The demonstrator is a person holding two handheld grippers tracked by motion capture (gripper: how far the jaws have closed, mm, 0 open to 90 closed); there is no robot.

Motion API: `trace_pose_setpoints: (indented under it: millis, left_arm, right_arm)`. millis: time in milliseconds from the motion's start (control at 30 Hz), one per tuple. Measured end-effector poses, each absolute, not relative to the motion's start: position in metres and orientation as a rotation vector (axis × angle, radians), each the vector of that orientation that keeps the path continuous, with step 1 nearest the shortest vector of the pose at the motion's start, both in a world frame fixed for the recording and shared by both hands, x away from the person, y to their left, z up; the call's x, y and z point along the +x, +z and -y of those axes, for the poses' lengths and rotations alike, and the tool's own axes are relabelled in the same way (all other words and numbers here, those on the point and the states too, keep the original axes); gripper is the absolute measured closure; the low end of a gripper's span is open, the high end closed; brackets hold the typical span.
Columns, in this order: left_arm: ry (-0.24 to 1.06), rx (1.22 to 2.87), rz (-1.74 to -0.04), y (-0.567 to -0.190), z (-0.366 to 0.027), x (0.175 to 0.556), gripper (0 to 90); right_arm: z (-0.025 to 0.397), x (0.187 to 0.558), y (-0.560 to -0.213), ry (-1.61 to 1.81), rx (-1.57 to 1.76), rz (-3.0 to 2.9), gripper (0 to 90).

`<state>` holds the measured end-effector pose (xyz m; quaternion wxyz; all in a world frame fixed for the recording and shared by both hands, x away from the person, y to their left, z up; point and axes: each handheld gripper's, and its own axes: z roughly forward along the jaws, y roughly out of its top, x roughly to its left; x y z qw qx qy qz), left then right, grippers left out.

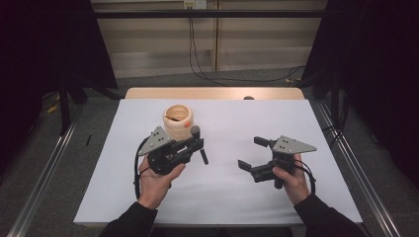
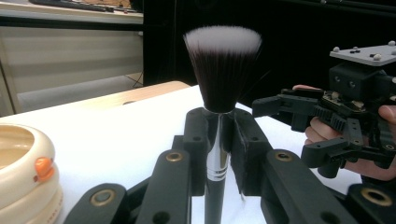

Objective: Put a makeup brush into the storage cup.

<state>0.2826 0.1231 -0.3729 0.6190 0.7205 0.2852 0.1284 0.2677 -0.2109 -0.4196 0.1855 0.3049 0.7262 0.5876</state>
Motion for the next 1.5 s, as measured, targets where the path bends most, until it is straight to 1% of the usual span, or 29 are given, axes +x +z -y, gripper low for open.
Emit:
trace_pose_setpoints:
  millis: [200, 333, 367, 467, 500, 1000, 1500]
  left_arm:
    - [0.312, 1.668, -0.657, -0.372, -0.128, 0.286, 77.9]
    - [0.307, 1.643, -0.657, -0.369, -0.134, 0.287, 77.9]
    - [0.32, 1.645, -0.679, -0.367, -0.135, 0.287, 77.9]
    - [0.339, 1.649, -0.663, -0.364, -0.141, 0.289, 77.9]
    - [0.327, 1.628, -0.669, -0.364, -0.141, 0.289, 77.9]
    - [0.365, 1.624, -0.702, -0.357, -0.156, 0.296, 77.9]
    - [0.414, 1.622, -0.715, -0.341, -0.172, 0.306, 77.9]
  right_arm:
    - [0.218, 0.263, -0.419, 1.636, 0.879, -2.004, 0.3]
    - [0.225, 0.262, -0.424, 1.608, 0.906, -1.991, 0.2]
    - [0.227, 0.261, -0.424, 1.605, 0.913, -1.983, 0.0]
    - [0.232, 0.259, -0.423, 1.598, 0.915, -1.957, 0.0]
    - [0.233, 0.257, -0.423, 1.594, 0.925, -1.944, 0.0]
    - [0.255, 0.239, -0.432, 1.549, 0.996, -1.834, 0.4]
    - [0.258, 0.234, -0.441, 1.522, 1.014, -1.839, 0.0]
